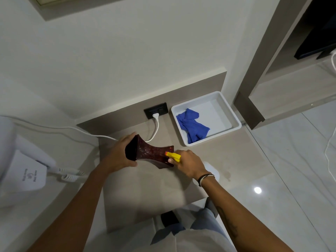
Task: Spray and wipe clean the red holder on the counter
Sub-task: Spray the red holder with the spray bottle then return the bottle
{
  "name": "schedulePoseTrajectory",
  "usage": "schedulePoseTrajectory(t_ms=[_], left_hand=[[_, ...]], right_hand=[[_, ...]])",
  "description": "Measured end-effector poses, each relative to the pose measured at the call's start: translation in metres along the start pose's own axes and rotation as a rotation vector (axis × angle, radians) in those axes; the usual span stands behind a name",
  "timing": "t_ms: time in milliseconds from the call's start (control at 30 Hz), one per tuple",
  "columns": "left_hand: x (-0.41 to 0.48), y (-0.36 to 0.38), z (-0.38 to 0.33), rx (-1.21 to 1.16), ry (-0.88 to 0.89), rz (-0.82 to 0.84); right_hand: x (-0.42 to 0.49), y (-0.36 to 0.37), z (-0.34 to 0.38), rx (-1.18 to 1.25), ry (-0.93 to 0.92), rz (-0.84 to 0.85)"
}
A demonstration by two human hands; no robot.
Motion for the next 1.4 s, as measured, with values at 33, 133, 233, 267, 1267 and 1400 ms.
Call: schedulePoseTrajectory(t_ms=[33, 133, 233, 267, 1267, 1400], left_hand=[[0.000, -0.002, -0.001, -0.006, 0.007, -0.013], [-0.001, -0.007, -0.001, -0.041, -0.023, -0.060], [-0.005, -0.011, 0.002, -0.164, -0.130, -0.121], [-0.005, -0.012, 0.005, -0.191, -0.173, -0.130], [-0.021, -0.006, 0.003, 0.016, -0.136, -0.164], [-0.020, -0.017, -0.003, -0.058, -0.251, -0.220]], right_hand=[[-0.001, -0.001, -0.003, 0.008, 0.017, -0.004], [-0.003, -0.004, -0.004, 0.061, 0.010, -0.013], [-0.006, -0.005, 0.007, 0.094, -0.059, -0.027], [-0.007, -0.004, 0.014, 0.110, -0.090, -0.025], [-0.017, 0.016, 0.018, 0.093, -0.077, 0.046], [-0.020, 0.015, 0.035, 0.070, -0.177, 0.007]])
Point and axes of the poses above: each hand's wrist, its own x-axis towards the middle knuckle, its own y-axis out of the palm, z = x × y, the point moved 9 cm from there along x, towards the middle knuckle, and after that the axes turned 1 degree about y, right-handed, at the moved point
